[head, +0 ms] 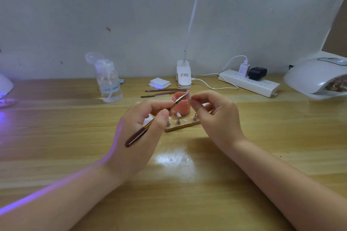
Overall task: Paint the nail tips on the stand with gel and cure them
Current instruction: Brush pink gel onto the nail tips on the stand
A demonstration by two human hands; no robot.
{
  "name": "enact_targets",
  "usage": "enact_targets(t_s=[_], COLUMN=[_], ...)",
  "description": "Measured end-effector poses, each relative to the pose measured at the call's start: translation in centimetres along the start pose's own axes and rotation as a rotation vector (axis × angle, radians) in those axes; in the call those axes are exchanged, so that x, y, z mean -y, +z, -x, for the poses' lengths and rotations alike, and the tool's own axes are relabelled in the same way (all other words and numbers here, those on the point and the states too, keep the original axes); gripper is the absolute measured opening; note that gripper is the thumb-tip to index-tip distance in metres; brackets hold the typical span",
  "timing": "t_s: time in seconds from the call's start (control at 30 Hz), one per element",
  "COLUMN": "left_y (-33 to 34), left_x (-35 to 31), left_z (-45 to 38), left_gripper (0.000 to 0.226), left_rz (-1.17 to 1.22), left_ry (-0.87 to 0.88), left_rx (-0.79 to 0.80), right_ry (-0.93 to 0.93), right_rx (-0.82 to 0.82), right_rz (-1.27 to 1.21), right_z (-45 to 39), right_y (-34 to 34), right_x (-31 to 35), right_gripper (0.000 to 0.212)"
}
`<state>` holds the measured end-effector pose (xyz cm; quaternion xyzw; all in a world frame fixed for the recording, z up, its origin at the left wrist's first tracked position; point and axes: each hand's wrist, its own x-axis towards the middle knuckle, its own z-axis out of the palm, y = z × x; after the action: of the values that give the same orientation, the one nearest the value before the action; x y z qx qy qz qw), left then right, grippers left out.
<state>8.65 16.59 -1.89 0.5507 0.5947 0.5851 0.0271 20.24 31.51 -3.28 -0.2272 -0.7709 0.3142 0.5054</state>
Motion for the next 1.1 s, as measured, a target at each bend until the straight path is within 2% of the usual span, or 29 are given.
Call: enact_targets(t_s=[0.07, 0.17, 0.3, 0.43, 0.5, 0.63, 0.9, 1.1], left_y=[-0.09, -0.32, -0.17, 0.04, -0.06, -0.24, 0.09, -0.2], left_x=[0.17, 0.27, -0.1, -0.22, -0.08, -0.01, 0.15, -0.05], left_z=[0.06, 0.13, -0.02, -0.08, 0.05, 0.15, -0.14, 0.06], left_gripper=[0.019, 0.026, 0.017, 0.022, 0.018, 0.025, 0.021, 0.023], left_rz=[0.037, 0.118, 0.1, 0.046, 0.071, 0.13, 0.178, 0.176], left_ry=[-0.013, -0.007, -0.009, -0.001, -0.003, 0.001, -0.094, -0.027], left_rx=[0.012, -0.01, -0.04, -0.005, 0.009, -0.015, -0.06, -0.026], right_ry=[0.0, 0.014, 0.012, 0.003, 0.013, 0.042, 0.063, 0.068], right_rx=[-0.004, 0.0, 0.004, 0.007, 0.009, 0.02, 0.059, 0.066], right_rz=[-0.005, -0.013, -0.005, -0.008, -0.029, -0.088, -0.138, -0.164], right_z=[0.02, -0.01, 0.02, 0.02, 0.03, 0.01, 0.15, 0.19], right_y=[0.0, -0.02, 0.04, 0.0, -0.02, -0.02, 0.08, 0.02], right_x=[-0.01, -0.1, 0.01, 0.14, 0.19, 0.26, 0.62, 0.71], right_gripper=[0.006, 0.002, 0.008, 0.003, 0.005, 0.002, 0.006, 0.007])
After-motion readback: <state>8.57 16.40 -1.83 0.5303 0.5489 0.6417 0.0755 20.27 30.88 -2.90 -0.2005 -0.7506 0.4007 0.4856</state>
